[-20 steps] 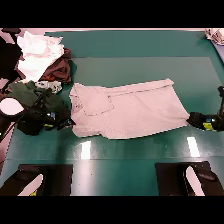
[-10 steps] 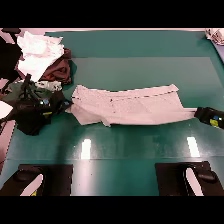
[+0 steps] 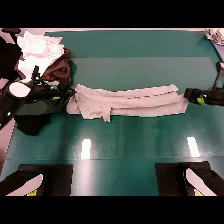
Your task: Fold the shirts.
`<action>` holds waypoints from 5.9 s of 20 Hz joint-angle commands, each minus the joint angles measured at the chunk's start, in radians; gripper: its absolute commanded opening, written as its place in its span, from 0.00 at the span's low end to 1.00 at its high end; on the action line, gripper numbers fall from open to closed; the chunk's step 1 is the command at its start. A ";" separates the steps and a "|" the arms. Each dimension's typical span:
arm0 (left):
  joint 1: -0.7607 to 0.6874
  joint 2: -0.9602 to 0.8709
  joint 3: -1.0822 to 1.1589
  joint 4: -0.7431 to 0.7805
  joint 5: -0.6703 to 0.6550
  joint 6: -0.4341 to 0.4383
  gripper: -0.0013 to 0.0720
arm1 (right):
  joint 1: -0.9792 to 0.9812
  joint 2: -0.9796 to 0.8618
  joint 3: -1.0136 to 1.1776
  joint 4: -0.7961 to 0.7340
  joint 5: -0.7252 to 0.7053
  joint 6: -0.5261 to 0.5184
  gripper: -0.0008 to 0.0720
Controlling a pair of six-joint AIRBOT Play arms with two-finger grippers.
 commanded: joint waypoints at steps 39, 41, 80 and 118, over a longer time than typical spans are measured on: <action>-0.126 -0.466 0.661 0.267 -0.383 0.445 0.06 | -0.523 -0.622 0.279 0.644 0.457 -0.606 0.98; -0.189 -0.544 0.734 0.359 -0.438 0.460 0.06 | -0.497 -0.652 0.308 0.632 0.459 -0.637 0.98; -0.451 -0.849 0.802 0.039 -0.179 0.661 0.05 | -0.051 -0.546 0.520 0.824 0.481 -0.320 0.03; -0.040 -0.312 0.827 0.655 -0.689 0.294 0.05 | 0.854 -0.893 0.707 1.369 -0.297 -0.277 0.03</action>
